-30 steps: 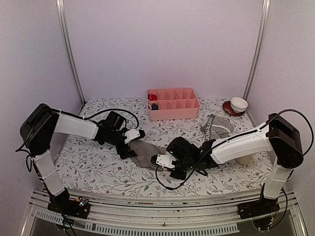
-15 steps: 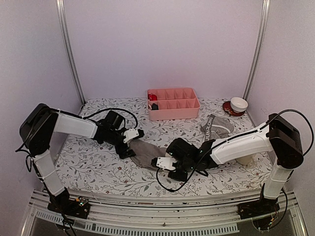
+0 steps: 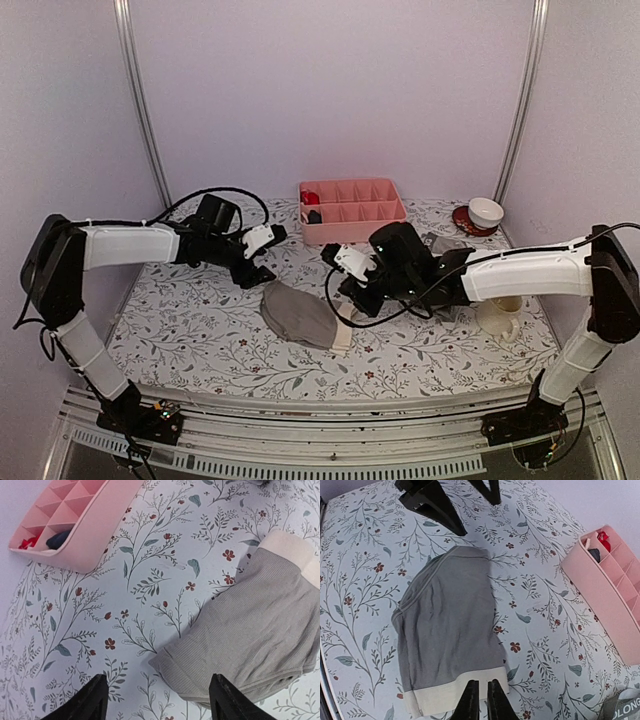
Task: Roll the underwear
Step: Smooth out the underwear at the center of the board.
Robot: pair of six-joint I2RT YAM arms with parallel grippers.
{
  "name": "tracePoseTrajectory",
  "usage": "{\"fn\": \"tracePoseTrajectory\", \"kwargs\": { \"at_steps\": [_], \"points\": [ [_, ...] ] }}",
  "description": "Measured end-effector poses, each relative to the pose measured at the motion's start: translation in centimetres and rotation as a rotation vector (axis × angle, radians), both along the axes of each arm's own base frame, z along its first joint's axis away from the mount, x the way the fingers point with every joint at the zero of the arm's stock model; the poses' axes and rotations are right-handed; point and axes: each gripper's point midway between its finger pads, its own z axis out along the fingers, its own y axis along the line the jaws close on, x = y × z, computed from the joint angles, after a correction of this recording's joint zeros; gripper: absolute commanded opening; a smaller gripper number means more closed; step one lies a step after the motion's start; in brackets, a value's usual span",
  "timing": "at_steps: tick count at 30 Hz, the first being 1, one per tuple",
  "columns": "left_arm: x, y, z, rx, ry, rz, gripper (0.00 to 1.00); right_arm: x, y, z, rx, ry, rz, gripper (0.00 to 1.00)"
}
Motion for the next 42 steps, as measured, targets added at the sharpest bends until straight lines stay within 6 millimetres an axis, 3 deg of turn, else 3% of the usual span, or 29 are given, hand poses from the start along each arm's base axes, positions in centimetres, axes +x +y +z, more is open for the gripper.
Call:
{"fn": "tracePoseTrajectory", "kwargs": {
  "at_steps": [3,6,12,18,22,25,29,32,36,38,42],
  "points": [
    [0.8,-0.5,-1.3,0.009,0.026,0.002,0.66,2.6,0.0,-0.1,0.048,0.031,-0.066,0.03],
    [0.6,-0.8,-3.2,0.026,0.070,-0.010,0.67,3.8,0.2,-2.3,0.056,0.093,-0.091,0.03],
    [-0.7,-1.1,-6.8,0.085,0.153,-0.034,0.66,3.0,0.0,-8.5,-0.010,0.254,-0.109,0.03],
    [-0.4,0.5,-9.6,0.170,0.190,0.017,0.65,2.9,-0.5,-9.6,-0.025,0.296,-0.144,0.03],
    [0.3,1.4,-9.5,0.190,0.176,0.044,0.63,3.4,-1.6,-12.2,-0.070,0.329,-0.190,0.03],
    [0.8,2.0,-9.5,0.204,0.166,0.062,0.64,4.7,-1.5,-12.1,-0.062,0.317,-0.221,0.03],
    [1.4,2.2,-9.4,0.211,0.155,0.067,0.78,5.4,-1.6,-12.1,-0.064,0.302,-0.241,0.03],
    [1.7,2.5,-9.2,0.211,0.150,0.067,0.96,5.5,-1.6,-12.1,-0.065,0.300,-0.243,0.03],
    [1.5,2.7,-7.6,0.194,0.133,0.060,0.98,5.6,-1.4,-12.0,-0.066,0.307,-0.240,0.04],
    [1.1,2.5,-5.1,0.156,0.090,0.040,0.98,5.5,-1.5,-12.0,-0.066,0.316,-0.236,0.05],
    [-0.9,1.4,1.9,0.053,-0.087,-0.051,0.99,5.4,-1.4,-12.0,-0.052,0.345,-0.223,0.08]
  ]
}}
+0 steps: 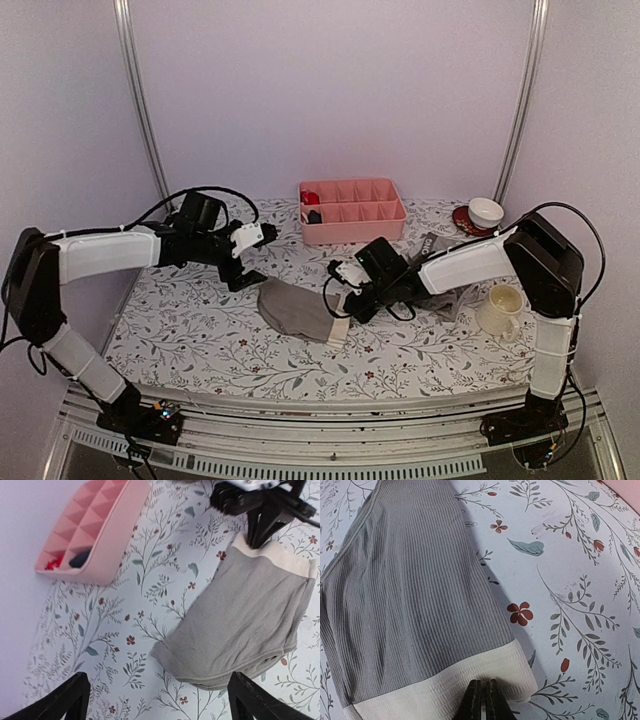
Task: Roll the underwear
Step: Smooth out the underwear at the center of the board, then pick up the underwear from the center of the board.
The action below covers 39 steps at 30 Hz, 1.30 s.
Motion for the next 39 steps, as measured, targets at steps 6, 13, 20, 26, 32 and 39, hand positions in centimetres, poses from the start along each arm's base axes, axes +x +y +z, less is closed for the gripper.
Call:
{"fn": "tracePoseTrajectory", "kwargs": {
  "at_steps": [6,13,20,26,32,39],
  "points": [
    [-8.3,-4.5,0.7,-0.008,-0.180,-0.283,0.98,0.1,-0.5,0.1,0.029,0.052,-0.006,0.08],
    [-13.9,-6.6,-6.1,0.163,-0.226,-0.474,0.94,0.1,-0.7,0.1,0.048,0.076,-0.006,0.08],
    [-13.9,-9.4,-7.8,0.251,-0.370,-0.511,0.87,0.1,-0.7,0.1,0.060,0.088,-0.002,0.08],
    [-13.2,-11.3,-8.8,0.301,-0.436,-0.508,0.80,0.1,-0.8,0.0,0.069,0.094,-0.005,0.08],
    [-13.1,-13.0,-9.0,0.314,-0.478,-0.518,0.75,0.2,-0.8,0.0,0.073,0.098,-0.012,0.07],
    [-14.0,-14.9,-9.7,0.321,-0.488,-0.564,0.52,0.3,-0.9,0.1,0.078,0.099,-0.014,0.07]
  ]
}}
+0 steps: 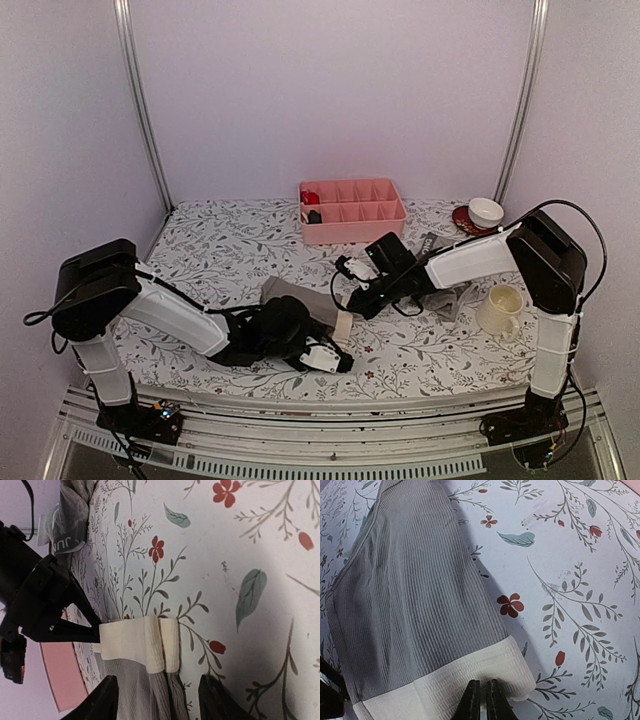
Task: Roll the underwear
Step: Pick up the underwear from the center of the board.
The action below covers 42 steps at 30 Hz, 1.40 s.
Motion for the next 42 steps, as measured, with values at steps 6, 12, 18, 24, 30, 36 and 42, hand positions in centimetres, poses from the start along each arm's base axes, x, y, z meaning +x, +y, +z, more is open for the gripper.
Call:
{"fn": "tracePoseTrajectory", "kwargs": {
  "at_steps": [6,12,18,24,30,36,42],
  "points": [
    [0.6,-0.5,-0.6,0.008,-0.017,0.016,0.40,0.0,0.0,-0.1,0.002,0.000,0.001,0.07],
    [1.2,-0.5,-1.0,0.011,-0.041,0.044,0.20,0.0,0.0,0.0,0.002,-0.001,0.001,0.07],
    [1.6,-0.3,-1.7,0.028,-0.051,0.063,0.00,0.0,0.0,0.0,0.002,-0.001,0.000,0.07],
    [0.6,0.2,-1.7,0.039,-0.008,0.035,0.00,0.3,-0.3,-0.1,-0.005,-0.008,-0.016,0.07],
    [-0.6,1.4,-0.6,0.030,0.051,0.003,0.00,0.5,-0.7,-0.1,-0.010,-0.008,-0.027,0.07],
    [-1.7,2.2,-1.8,0.059,0.095,-0.019,0.00,0.5,-1.3,-0.5,-0.021,0.001,-0.036,0.05],
    [-1.8,2.2,-1.8,0.054,0.104,-0.015,0.00,0.2,-1.8,0.3,-0.019,-0.017,-0.034,0.16]
  ]
}}
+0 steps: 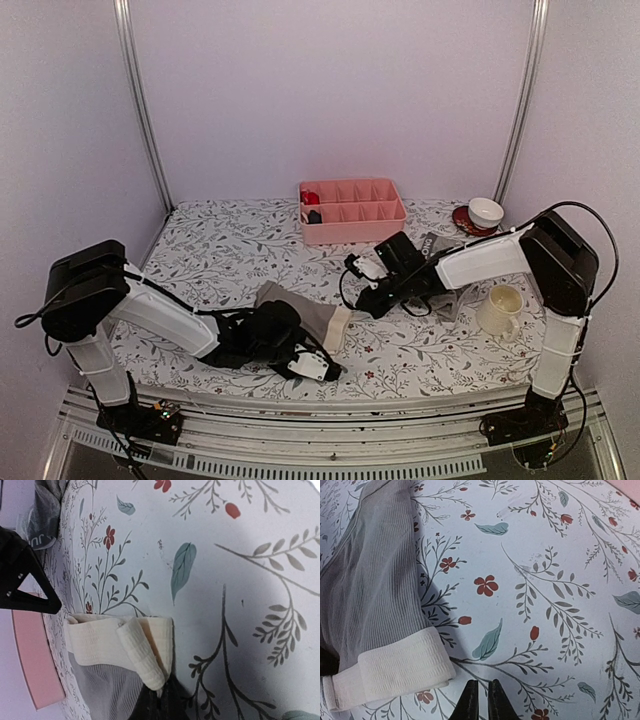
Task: Roll the underwear
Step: Pick up the underwear from the center of the board.
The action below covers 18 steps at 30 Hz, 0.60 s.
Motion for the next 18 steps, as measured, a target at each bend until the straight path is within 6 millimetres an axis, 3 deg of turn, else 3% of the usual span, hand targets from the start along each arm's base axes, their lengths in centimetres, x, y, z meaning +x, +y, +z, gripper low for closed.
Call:
{"fn": "tracePoseTrajectory", "kwargs": {
  "at_steps": [2,7,9,12,18],
  "points": [
    [-0.1,0.0,0.0,-0.003,0.009,0.002,0.00,-0.5,-0.6,1.2,0.001,-0.033,0.004,0.38],
    [-0.1,0.4,0.2,0.000,0.073,0.006,0.00,-2.9,-0.5,6.2,-0.009,-0.274,0.077,0.67],
    [0.2,0.5,0.4,-0.006,0.094,0.013,0.00,-5.9,0.9,8.1,-0.001,-0.392,0.171,0.70],
    [0.8,0.7,1.2,-0.023,0.112,0.024,0.00,-9.9,1.9,9.2,0.016,-0.494,0.304,0.73],
    [1.4,0.8,3.3,-0.071,0.126,0.022,0.00,-11.3,0.7,9.1,-0.022,-0.608,0.390,0.77]
  ]
}}
